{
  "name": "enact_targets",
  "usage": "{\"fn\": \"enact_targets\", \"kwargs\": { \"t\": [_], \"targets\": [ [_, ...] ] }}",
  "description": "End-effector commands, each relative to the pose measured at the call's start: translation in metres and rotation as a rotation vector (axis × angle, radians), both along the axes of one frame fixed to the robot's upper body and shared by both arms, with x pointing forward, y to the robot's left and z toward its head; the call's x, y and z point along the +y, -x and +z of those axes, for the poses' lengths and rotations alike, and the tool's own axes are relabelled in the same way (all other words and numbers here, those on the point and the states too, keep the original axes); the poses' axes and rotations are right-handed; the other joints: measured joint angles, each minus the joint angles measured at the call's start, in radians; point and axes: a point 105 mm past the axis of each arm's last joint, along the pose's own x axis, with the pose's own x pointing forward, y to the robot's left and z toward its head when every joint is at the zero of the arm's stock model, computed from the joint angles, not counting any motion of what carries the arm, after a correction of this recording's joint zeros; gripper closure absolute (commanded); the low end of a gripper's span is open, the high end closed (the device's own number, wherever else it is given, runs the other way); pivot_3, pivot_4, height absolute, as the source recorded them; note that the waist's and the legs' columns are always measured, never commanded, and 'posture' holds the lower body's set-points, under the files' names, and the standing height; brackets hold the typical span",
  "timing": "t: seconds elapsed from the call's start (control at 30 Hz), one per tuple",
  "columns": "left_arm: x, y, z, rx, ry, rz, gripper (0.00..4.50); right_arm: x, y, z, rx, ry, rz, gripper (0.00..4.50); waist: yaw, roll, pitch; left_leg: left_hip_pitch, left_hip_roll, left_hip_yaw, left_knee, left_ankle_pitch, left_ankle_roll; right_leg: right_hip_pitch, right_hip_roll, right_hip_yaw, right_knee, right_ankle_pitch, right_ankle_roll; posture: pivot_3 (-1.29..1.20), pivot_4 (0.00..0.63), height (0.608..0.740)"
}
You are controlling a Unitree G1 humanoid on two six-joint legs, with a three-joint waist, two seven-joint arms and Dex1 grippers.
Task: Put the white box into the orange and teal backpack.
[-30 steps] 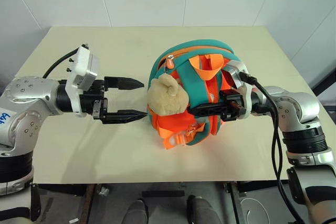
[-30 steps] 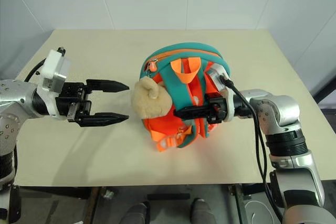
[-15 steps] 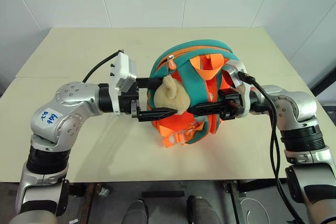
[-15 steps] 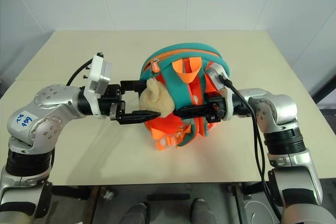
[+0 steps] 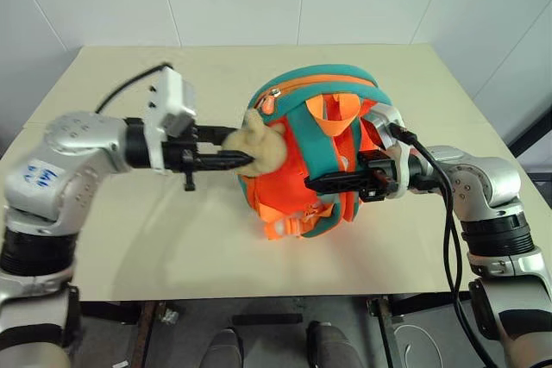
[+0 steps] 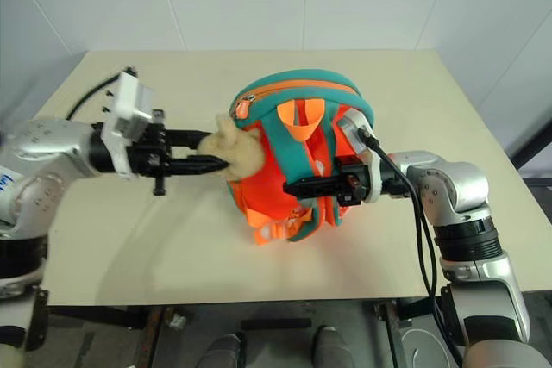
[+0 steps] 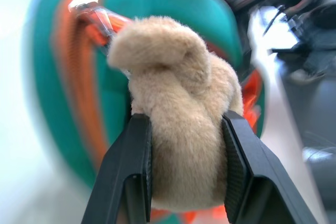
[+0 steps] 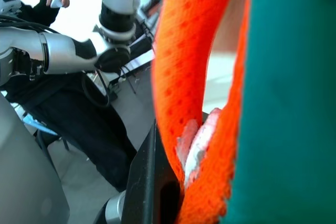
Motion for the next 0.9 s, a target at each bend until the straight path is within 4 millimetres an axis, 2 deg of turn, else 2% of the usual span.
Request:
{"fn": "enact_targets", "kwargs": {
  "t": [0.03,0.17,0.3,0.37,0.43,0.6,0.77,0.9],
  "targets": [
    [0.025,-0.005,0.002,0.014,-0.024,0.092,3.16,-0.007,0.003,0.009,-0.029,-0.037,-0.029,4.48,0.002,0.0,0.0,0.0,0.0,0.0,0.0,0.0,0.0,0.0,0.0,0.0,0.0,0.0,0.0,0.0,0.15,0.74],
    [0.042,-0.013,-0.023,0.107,-0.042,0.156,3.16,-0.011,0.004,0.004,-0.022,-0.044,-0.076,4.48,0.003,0.0,0.0,0.0,0.0,0.0,0.0,-0.001,0.0,0.0,0.0,0.0,0.0,0.0,0.0,0.0,0.15,0.74],
    [0.051,-0.019,-0.061,0.176,-0.107,0.182,3.16,-0.017,0.002,0.001,-0.014,-0.066,-0.146,4.48,0.003,0.0,0.0,0.0,0.0,0.0,-0.001,-0.001,0.0,0.0,0.0,0.0,0.0,0.0,0.0,0.0,0.15,0.74],
    [0.05,-0.022,-0.085,0.215,-0.137,0.18,3.16,-0.018,0.003,-0.002,-0.009,-0.072,-0.174,4.48,0.004,0.0,0.0,0.0,0.0,0.0,-0.001,-0.001,0.0,0.0,0.0,0.0,0.0,0.0,0.0,0.0,0.15,0.74],
    [0.048,-0.023,-0.099,0.238,-0.143,0.171,3.16,-0.019,0.003,-0.003,-0.007,-0.076,-0.19,4.48,0.004,0.0,0.0,0.0,0.0,0.0,-0.001,-0.001,0.0,0.0,0.0,0.0,0.0,-0.001,-0.002,0.0,0.15,0.74],
    [0.029,-0.042,-0.153,0.374,-0.044,0.19,3.16,-0.019,0.005,-0.009,0.036,-0.099,-0.221,4.48,0.006,0.0,0.0,0.0,0.0,0.0,0.001,-0.001,0.001,0.001,0.0,0.0,0.0,-0.001,-0.002,0.0,0.15,0.74],
    [0.012,-0.045,-0.166,0.372,0.026,0.159,3.16,-0.017,0.003,-0.013,0.047,-0.1,-0.249,4.48,0.014,0.0,-0.002,0.001,0.0,0.0,0.003,-0.001,0.001,0.004,-0.001,0.0,-0.003,0.0,-0.005,0.0,0.15,0.74],
    [0.018,-0.035,-0.148,0.296,0.054,0.161,3.16,-0.02,0.002,-0.009,-0.032,-0.084,-0.29,4.48,0.015,0.0,-0.002,0.0,0.0,0.001,0.003,0.001,0.003,0.005,-0.001,0.0,-0.008,0.002,-0.012,0.0,0.15,0.74]
  ]
}}
